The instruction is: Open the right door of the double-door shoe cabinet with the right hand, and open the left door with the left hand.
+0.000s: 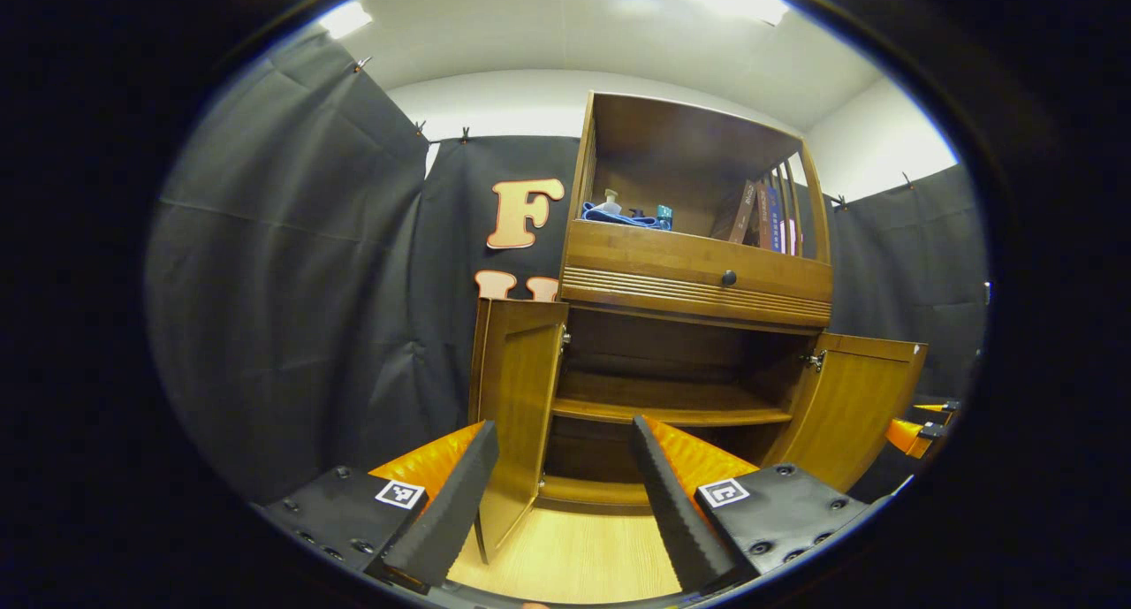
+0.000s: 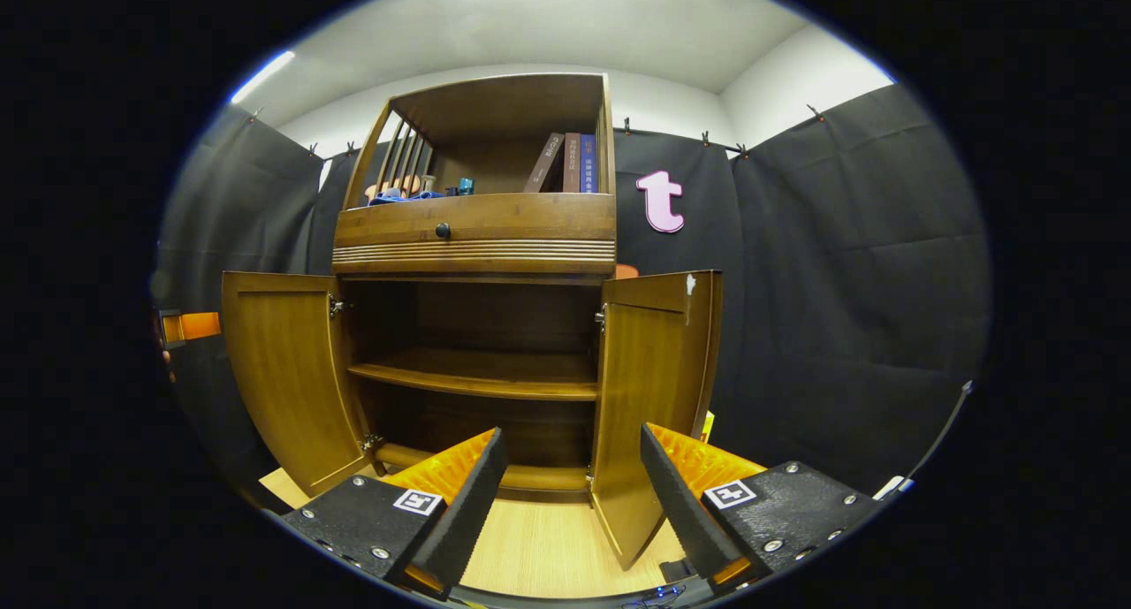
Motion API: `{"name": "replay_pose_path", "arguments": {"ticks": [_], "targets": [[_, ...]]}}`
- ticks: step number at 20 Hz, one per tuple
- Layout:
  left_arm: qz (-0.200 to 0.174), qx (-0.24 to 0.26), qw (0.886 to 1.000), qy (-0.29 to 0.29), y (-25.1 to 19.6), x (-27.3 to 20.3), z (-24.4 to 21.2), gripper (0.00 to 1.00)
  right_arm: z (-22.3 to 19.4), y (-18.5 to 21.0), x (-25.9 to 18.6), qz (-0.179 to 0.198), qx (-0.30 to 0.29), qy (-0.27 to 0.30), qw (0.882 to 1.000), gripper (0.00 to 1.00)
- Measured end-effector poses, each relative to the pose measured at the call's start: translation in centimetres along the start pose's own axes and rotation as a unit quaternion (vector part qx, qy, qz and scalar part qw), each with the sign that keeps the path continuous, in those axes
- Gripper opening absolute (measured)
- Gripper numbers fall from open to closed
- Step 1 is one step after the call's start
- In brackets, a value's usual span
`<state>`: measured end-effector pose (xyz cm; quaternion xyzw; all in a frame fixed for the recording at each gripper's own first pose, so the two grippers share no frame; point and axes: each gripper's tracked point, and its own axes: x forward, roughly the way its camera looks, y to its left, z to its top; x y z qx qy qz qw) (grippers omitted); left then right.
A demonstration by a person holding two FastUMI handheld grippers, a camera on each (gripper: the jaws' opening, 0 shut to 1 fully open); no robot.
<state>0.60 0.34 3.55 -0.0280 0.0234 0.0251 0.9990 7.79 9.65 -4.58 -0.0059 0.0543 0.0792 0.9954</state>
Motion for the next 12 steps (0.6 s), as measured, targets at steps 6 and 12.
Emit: {"name": "replay_pose_path", "arguments": {"ticks": [6,12], "targets": [[0.005,0.003,1.000,0.004,0.10,0.20,-0.43,0.93,0.21,-0.51,-0.36,-0.006,0.000,-0.004,1.000,0.92],[0.003,0.013,1.000,0.002,0.27,0.08,-0.36,0.93,0.09,-0.42,-0.66,-0.009,-0.008,-0.005,1.000,0.99]]}}
